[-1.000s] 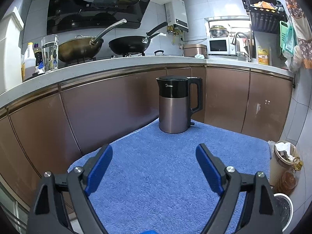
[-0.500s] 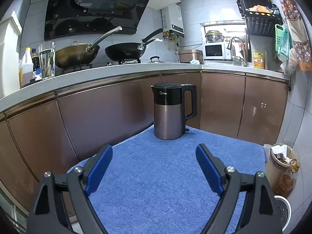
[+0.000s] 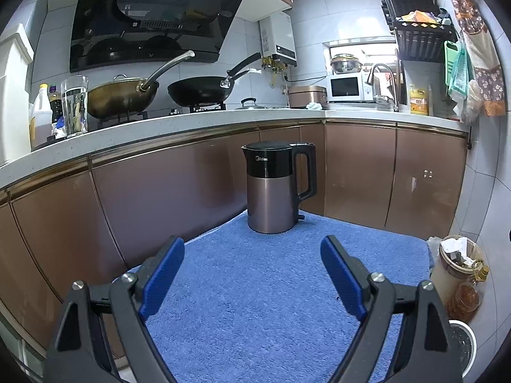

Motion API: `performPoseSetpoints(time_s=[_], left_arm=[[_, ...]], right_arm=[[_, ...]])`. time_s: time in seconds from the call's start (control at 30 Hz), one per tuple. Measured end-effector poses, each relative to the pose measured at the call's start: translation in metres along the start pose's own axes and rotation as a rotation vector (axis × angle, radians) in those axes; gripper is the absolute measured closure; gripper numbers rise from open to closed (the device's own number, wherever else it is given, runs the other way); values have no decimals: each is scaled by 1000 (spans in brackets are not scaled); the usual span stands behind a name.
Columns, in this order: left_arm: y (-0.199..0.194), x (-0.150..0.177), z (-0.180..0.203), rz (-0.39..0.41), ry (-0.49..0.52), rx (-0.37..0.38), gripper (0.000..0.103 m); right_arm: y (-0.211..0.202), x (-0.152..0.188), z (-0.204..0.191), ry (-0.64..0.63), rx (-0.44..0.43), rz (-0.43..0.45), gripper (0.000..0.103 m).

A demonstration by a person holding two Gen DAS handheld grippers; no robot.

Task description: Collect trash

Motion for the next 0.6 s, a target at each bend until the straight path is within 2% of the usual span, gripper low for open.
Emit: performPoseSetpoints(time_s=[0.6], left_arm=[[-8, 6, 17, -4, 28, 44, 16]], right_arm=[[3, 12, 11, 16, -9, -30, 0]])
Point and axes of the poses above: each gripper's, at about its wrist camera, not at the fingertips, and y roughly the way its jaws point, z to its right, x to its underside, the point moved 7 cm from there along y, roughly the way its jaws point, and after that the axes turned 8 degrees about -x, right-handed, at the moved point
